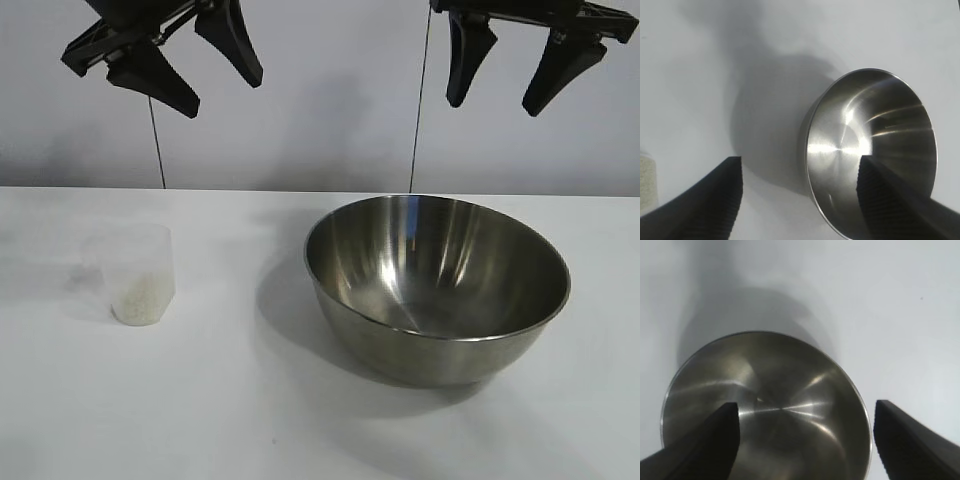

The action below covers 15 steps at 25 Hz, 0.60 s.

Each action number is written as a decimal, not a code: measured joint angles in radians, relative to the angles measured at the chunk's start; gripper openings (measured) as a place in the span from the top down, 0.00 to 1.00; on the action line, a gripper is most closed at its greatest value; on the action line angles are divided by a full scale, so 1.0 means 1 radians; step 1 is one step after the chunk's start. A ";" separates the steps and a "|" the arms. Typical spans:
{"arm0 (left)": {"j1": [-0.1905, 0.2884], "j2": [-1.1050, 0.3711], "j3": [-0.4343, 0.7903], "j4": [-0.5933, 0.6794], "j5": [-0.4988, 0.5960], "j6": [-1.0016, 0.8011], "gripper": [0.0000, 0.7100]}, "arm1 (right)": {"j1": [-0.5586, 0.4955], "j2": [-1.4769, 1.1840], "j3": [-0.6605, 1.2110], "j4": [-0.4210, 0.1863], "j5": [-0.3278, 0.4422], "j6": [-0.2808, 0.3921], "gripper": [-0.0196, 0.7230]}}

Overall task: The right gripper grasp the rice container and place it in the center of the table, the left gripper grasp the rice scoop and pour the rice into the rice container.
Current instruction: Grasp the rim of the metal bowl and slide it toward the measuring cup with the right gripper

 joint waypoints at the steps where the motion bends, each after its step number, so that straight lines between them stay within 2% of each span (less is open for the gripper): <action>1: 0.000 0.000 0.000 0.000 0.000 0.000 0.33 | -0.002 0.002 0.028 -0.007 0.000 -0.002 0.28; 8: 0.000 0.000 0.000 0.000 0.000 0.000 0.33 | -0.072 0.013 0.228 -0.024 -0.017 -0.027 0.28; 12: 0.000 0.000 0.000 0.000 0.000 0.000 0.33 | -0.089 0.013 0.318 -0.017 -0.124 -0.034 0.28; 15: 0.000 0.000 0.000 0.000 0.000 0.000 0.33 | -0.089 0.026 0.374 0.035 -0.196 -0.062 0.28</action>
